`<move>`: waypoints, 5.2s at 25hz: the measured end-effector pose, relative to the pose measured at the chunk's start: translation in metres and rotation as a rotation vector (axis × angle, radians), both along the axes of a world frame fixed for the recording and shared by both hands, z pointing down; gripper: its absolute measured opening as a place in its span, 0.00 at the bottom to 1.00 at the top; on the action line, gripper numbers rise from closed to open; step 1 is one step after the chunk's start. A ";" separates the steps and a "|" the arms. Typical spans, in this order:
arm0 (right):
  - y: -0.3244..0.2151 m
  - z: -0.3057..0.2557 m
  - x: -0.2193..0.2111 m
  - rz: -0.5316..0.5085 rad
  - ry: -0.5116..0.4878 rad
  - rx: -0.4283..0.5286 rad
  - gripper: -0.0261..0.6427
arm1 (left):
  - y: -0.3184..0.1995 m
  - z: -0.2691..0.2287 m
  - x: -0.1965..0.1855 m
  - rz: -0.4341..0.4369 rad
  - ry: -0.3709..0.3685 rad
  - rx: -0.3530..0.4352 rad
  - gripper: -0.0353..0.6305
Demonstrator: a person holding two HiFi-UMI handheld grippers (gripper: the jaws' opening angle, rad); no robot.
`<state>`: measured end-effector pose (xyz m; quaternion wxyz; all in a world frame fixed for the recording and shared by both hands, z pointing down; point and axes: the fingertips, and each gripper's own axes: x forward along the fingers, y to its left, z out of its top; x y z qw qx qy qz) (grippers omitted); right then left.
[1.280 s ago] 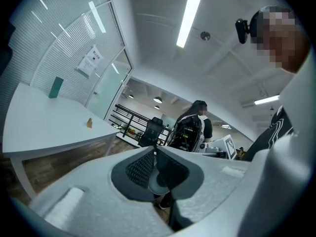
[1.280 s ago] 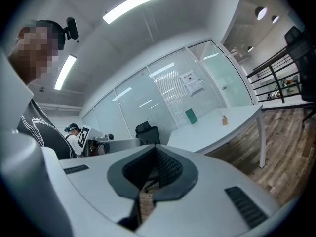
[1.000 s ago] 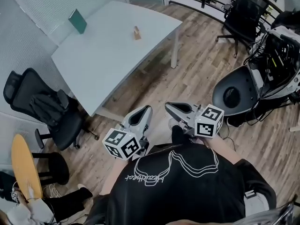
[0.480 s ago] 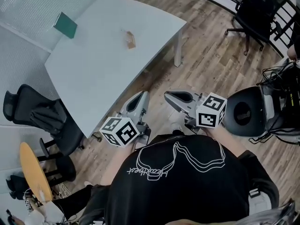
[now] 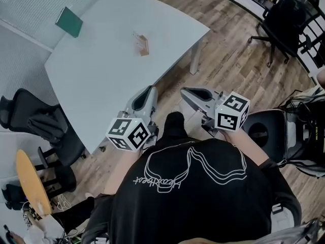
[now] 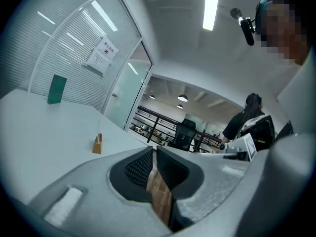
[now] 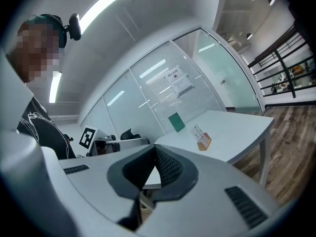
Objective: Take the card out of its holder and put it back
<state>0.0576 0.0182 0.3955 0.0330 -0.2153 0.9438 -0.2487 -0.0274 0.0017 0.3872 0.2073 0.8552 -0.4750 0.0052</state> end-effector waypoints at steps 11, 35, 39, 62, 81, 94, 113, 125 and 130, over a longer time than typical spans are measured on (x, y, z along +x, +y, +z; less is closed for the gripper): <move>-0.116 0.023 -0.022 0.042 0.004 -0.080 0.05 | -0.130 0.040 -0.051 -0.091 0.003 -0.083 0.19; -0.243 0.104 -0.062 0.026 0.031 -0.300 0.05 | -0.320 0.150 -0.115 -0.219 -0.179 -0.165 0.31; -0.245 0.115 -0.058 0.041 0.016 -0.326 0.05 | -0.329 0.153 -0.116 -0.254 -0.180 -0.157 0.31; -0.227 0.142 -0.052 0.040 0.002 -0.410 0.05 | -0.330 0.158 -0.120 -0.394 -0.197 -0.170 0.09; -0.217 0.121 -0.037 0.076 -0.195 -0.446 0.05 | -0.320 0.129 -0.124 -0.432 -0.181 -0.087 0.09; -0.188 0.085 -0.031 0.070 -0.209 -0.384 0.05 | -0.297 0.067 -0.137 -0.441 -0.197 0.032 0.09; -0.117 -0.012 -0.015 0.064 -0.145 -0.097 0.05 | -0.132 -0.017 -0.073 -0.143 -0.002 0.029 0.09; -0.074 -0.011 -0.025 0.029 -0.096 -0.073 0.05 | -0.068 -0.009 -0.041 -0.071 0.072 0.002 0.09; -0.065 -0.013 -0.021 0.022 -0.093 -0.063 0.05 | -0.058 -0.013 -0.041 -0.088 0.077 0.010 0.09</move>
